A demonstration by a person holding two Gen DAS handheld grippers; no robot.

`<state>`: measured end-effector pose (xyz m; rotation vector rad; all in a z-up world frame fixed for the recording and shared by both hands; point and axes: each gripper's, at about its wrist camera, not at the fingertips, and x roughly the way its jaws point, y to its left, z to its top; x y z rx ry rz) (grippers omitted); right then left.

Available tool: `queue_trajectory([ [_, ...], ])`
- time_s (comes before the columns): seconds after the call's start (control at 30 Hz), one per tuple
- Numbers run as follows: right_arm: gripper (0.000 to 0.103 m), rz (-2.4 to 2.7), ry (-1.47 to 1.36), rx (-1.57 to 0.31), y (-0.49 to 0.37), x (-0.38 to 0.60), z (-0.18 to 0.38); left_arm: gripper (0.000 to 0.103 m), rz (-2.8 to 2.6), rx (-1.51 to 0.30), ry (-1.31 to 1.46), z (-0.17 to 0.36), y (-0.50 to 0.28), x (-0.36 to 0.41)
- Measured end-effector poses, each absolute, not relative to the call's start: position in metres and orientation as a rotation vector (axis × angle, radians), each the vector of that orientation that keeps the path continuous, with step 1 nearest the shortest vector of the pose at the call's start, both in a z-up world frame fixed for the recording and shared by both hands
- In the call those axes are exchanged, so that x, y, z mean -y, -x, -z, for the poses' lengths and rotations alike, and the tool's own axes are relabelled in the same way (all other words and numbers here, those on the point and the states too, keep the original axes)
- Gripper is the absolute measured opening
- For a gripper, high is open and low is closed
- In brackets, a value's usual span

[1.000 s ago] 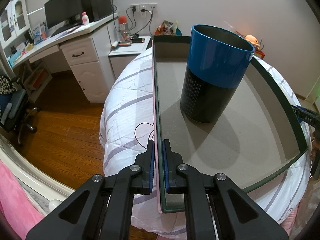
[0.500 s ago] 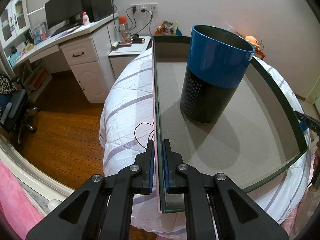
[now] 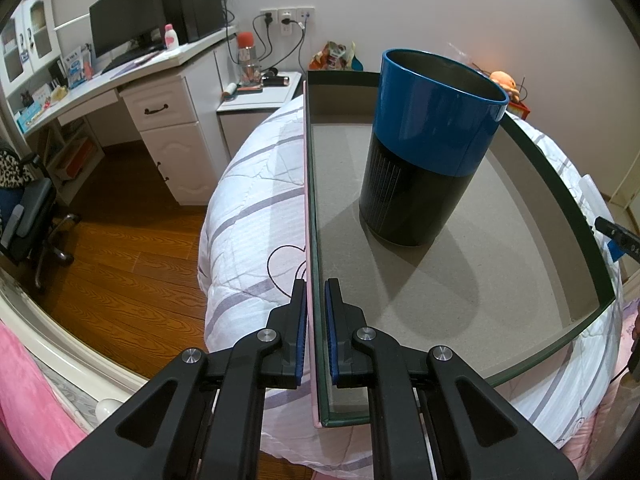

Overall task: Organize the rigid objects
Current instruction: 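Carry the clear tube into the tray and release it with the right tool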

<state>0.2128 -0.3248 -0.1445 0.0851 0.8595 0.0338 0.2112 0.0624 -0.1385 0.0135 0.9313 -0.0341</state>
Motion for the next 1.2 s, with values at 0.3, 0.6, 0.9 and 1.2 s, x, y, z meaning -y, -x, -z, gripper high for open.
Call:
queue_trajectory([
  [0.3,0.026,-0.02,-0.078,-0.822,-0.207,0.322,0.13,0.007,0.037,-0.931,-0.011,0.139,-0.211,-0.062],
  [0.6,0.026,-0.083,-0.03,-0.73,-0.201,0.283,0.088,0.008,0.038,-0.931,-0.01,0.139,-0.21,-0.06],
  [0.9,0.026,-0.206,0.02,-0.708,-0.203,0.22,0.078,0.009,0.047,-0.931,-0.005,0.137,-0.21,-0.06],
  [1.2,0.026,-0.302,0.077,-0.767,-0.209,0.171,0.094,0.009,0.06,-0.93,-0.001,0.135,-0.21,-0.063],
])
